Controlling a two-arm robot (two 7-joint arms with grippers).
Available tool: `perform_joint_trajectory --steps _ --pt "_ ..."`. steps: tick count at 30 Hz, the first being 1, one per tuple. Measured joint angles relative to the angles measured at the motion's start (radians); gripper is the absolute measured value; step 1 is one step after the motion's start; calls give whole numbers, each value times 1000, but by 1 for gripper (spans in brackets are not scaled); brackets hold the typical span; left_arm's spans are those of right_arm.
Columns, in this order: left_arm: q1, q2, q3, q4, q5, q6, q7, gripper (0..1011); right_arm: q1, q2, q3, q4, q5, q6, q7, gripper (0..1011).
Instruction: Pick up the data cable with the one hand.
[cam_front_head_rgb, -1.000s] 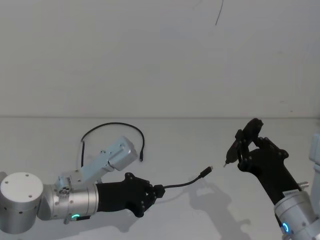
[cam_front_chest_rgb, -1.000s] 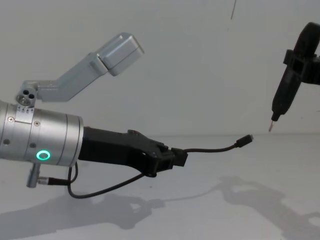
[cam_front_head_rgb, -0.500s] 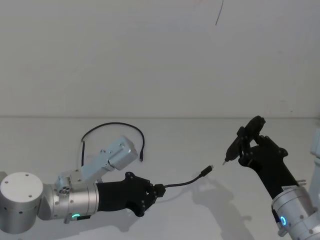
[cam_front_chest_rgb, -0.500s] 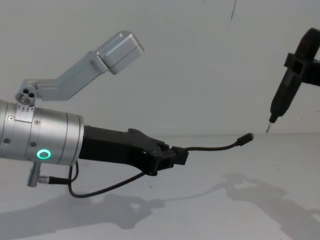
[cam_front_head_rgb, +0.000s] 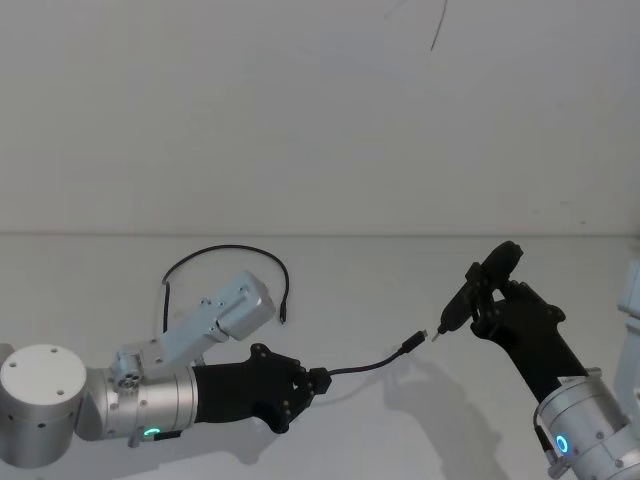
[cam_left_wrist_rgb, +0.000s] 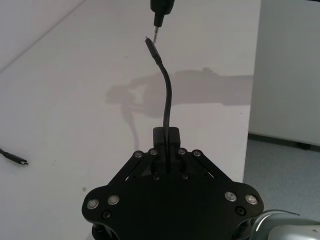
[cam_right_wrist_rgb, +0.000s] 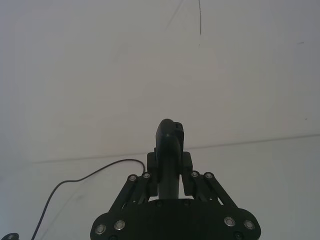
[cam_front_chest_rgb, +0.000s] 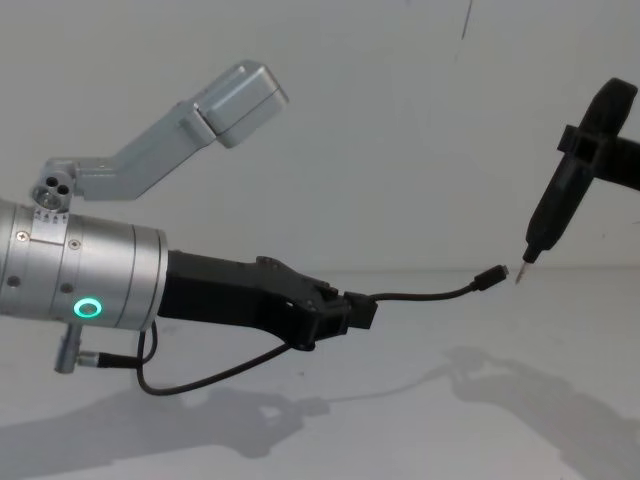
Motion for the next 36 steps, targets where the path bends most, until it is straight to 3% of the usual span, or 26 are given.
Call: perform_joint_trajectory --steps 36 --pt "0 0 0 0 0 0 0 41 13 32 -25 9 -46 -48 70 263"
